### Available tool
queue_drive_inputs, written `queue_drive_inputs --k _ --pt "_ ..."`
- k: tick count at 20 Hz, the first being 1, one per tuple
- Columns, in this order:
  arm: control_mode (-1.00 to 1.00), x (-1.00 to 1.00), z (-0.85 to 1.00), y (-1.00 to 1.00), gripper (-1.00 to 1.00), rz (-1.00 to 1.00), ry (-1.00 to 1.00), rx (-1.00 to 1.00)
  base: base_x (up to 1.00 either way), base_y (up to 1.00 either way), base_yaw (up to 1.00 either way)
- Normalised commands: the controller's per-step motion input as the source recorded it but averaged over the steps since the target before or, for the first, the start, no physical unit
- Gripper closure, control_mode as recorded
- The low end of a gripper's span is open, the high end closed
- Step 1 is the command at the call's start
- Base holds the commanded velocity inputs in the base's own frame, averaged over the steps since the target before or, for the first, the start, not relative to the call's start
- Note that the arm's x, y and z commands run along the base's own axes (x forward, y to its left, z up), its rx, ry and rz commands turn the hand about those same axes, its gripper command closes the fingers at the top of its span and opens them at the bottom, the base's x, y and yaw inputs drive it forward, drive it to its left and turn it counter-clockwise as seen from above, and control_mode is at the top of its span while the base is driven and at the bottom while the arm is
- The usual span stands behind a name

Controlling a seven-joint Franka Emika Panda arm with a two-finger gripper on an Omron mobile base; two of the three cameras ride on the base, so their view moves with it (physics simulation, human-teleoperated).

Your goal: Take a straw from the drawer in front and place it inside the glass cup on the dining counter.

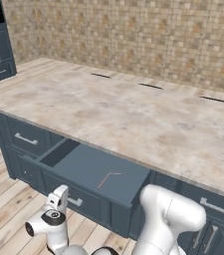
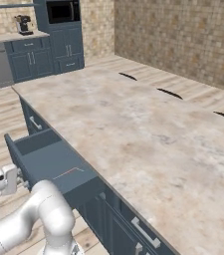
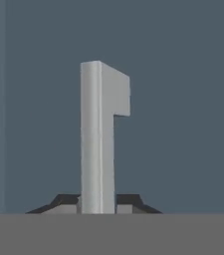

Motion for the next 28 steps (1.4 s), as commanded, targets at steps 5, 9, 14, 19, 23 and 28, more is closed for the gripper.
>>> queue_drive_inputs --k 5,9,14,19,23,28 --pt "-1.0 -0.71 0.0 0.78 1.0 0.0 0.14 0.0 0.0 0.0 0.0" --pt "-1.0 -0.51 0.0 0.72 -1.0 0.0 0.12 0.0 0.0 0.0 0.0" --pt "-1.0 -0.15 0.0 0.25 -1.0 -0.01 0.12 0.0 0.0 0.0 0.0" --pt "-1.0 -0.17 0.0 0.22 -1.0 0.0 0.34 0.1 0.0 0.0 0.0" --pt "-1.0 -0.58 0.12 0.43 -1.0 0.0 0.31 0.17 0.0 0.0 0.0" --pt "-1.0 -0.98 0.92 0.3 -1.0 -0.02 0.01 0.15 0.0 0.0 0.0"
